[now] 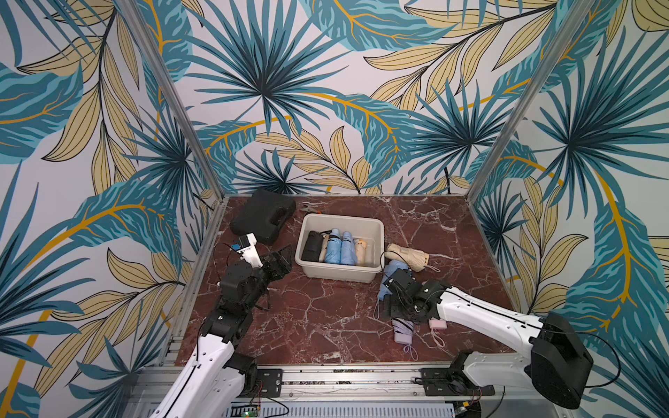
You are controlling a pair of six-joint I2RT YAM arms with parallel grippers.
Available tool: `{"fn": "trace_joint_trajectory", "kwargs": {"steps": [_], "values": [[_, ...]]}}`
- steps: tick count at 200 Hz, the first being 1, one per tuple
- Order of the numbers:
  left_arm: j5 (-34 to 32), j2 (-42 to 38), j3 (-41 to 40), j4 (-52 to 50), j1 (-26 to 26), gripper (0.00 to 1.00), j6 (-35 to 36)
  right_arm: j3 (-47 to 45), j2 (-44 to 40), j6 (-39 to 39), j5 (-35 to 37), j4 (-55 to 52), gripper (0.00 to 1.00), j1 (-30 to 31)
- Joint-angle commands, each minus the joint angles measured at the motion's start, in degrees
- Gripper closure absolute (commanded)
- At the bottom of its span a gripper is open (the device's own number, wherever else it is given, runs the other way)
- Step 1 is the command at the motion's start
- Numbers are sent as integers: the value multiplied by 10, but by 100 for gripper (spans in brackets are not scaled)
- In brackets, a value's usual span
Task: Put the umbrella into the storage box
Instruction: Pick up the umbrella from the center of the board.
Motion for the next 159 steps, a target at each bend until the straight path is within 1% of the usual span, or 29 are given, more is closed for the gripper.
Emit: {"fn": "trace_joint_trajectory", "kwargs": {"steps": [1, 17, 41, 62, 86, 135, 159], "values": [[-6, -5, -8, 9, 3, 16, 1, -4, -29, 12, 74, -62, 5, -5], [-6, -4, -9, 9, 3, 16, 1, -7, -21, 7, 71, -49, 3, -10], [-4, -3, -8, 10, 4, 16, 2, 7, 23, -6, 24, -15, 0, -10], [-3, -6, -4, 4, 3, 16, 4, -4, 53, -4, -10, 29, 0, -12], [-6, -14, -5, -4, 4, 16, 7, -24, 75, 7, -18, 57, 1, -15], [-5, -15, -7, 1, 4, 16, 7, -44, 109, 21, -27, 95, 5, -18], [-2, -13, -4, 2, 4, 16, 9, -44, 107, 25, -27, 103, 10, -19]]}}
